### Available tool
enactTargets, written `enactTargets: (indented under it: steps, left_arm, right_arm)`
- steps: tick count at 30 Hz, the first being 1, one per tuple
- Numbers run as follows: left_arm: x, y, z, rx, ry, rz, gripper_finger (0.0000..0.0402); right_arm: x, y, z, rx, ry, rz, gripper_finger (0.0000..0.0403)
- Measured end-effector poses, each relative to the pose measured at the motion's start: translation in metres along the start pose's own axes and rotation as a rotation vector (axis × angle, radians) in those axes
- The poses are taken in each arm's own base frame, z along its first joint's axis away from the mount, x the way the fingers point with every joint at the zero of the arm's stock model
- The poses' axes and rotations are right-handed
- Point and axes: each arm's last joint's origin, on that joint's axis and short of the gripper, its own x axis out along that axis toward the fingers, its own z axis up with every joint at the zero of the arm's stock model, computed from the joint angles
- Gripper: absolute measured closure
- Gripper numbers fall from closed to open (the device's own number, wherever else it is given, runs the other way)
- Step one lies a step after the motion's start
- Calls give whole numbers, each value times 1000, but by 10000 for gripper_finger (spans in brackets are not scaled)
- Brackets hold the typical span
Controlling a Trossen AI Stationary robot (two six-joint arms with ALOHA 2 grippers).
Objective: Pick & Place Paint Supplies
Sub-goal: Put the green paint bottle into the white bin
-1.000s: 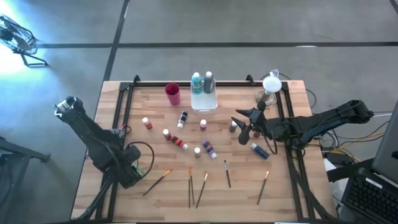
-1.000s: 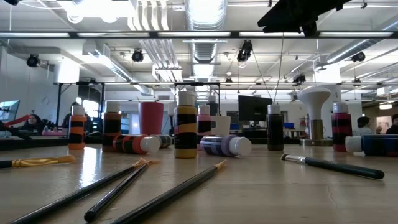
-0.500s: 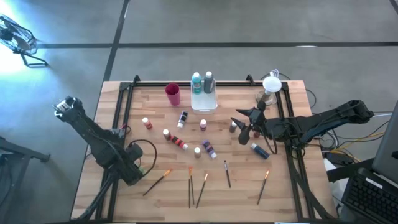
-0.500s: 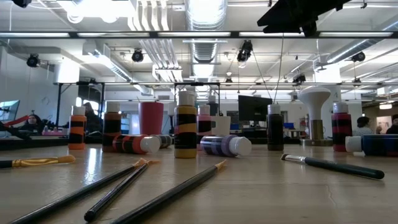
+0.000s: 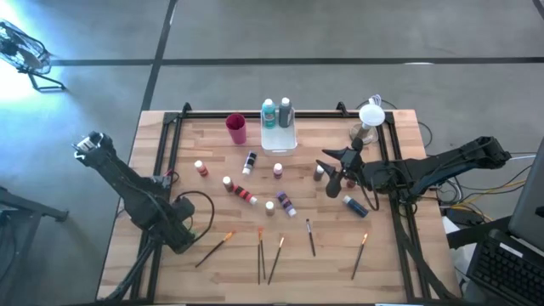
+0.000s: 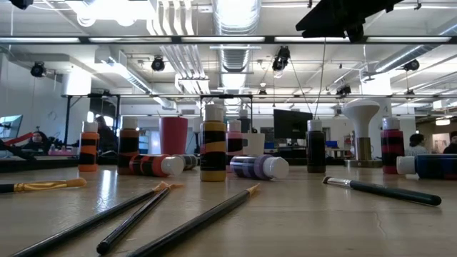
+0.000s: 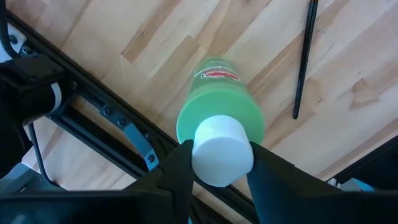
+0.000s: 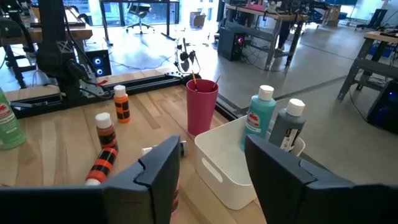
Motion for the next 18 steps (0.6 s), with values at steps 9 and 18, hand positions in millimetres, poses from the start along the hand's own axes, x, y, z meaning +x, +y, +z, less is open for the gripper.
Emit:
enactTargets:
  steps: [9,18]
  left_arm:
    - [-1,1,8,69,-21,0,282]
    - [-9,12,28,102,-55,-38,282]
  right_arm:
    - [0,0,0,0,0,0,247]
    - [0,0,0,-1,1,0,264]
